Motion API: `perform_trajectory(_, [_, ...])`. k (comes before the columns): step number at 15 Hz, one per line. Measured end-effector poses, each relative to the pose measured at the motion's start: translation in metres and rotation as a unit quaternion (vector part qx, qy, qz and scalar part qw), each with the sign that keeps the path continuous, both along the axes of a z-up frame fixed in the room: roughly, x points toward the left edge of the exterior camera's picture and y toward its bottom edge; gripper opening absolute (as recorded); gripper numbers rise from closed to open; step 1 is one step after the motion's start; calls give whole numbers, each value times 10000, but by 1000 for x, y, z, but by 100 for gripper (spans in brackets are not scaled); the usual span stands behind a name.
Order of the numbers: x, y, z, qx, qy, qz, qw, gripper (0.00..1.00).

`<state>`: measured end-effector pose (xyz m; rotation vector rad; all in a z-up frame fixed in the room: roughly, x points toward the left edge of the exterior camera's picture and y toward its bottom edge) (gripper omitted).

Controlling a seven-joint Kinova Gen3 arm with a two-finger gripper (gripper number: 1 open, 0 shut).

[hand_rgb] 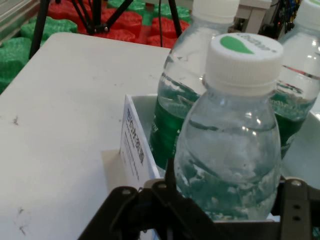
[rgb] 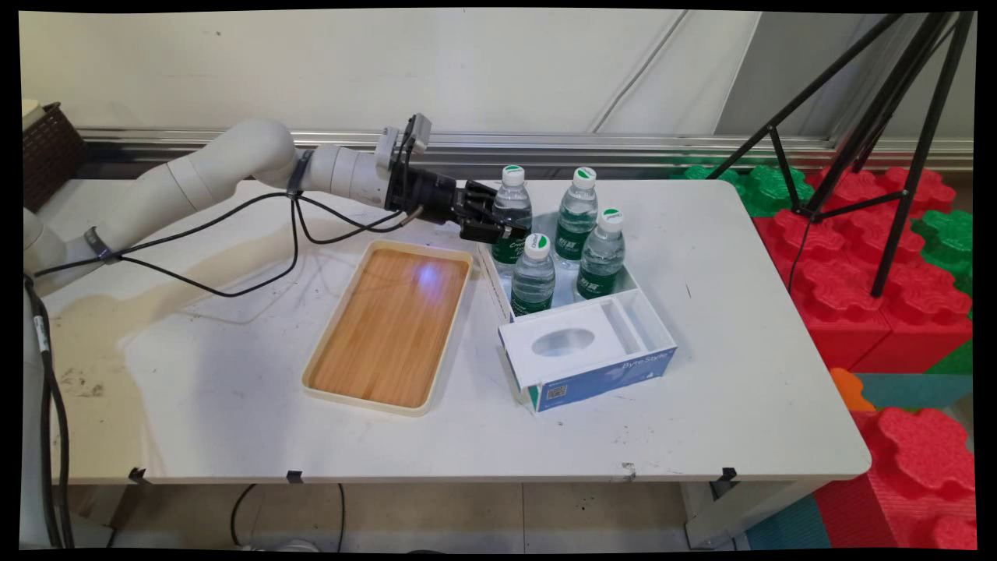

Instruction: Place the picked object on the tray

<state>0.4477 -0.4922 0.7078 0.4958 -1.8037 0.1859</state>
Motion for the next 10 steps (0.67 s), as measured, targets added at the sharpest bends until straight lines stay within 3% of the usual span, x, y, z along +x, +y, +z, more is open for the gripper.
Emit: perform_trajectory(10, [-1,-9,22,-144,117,-2,9998,0])
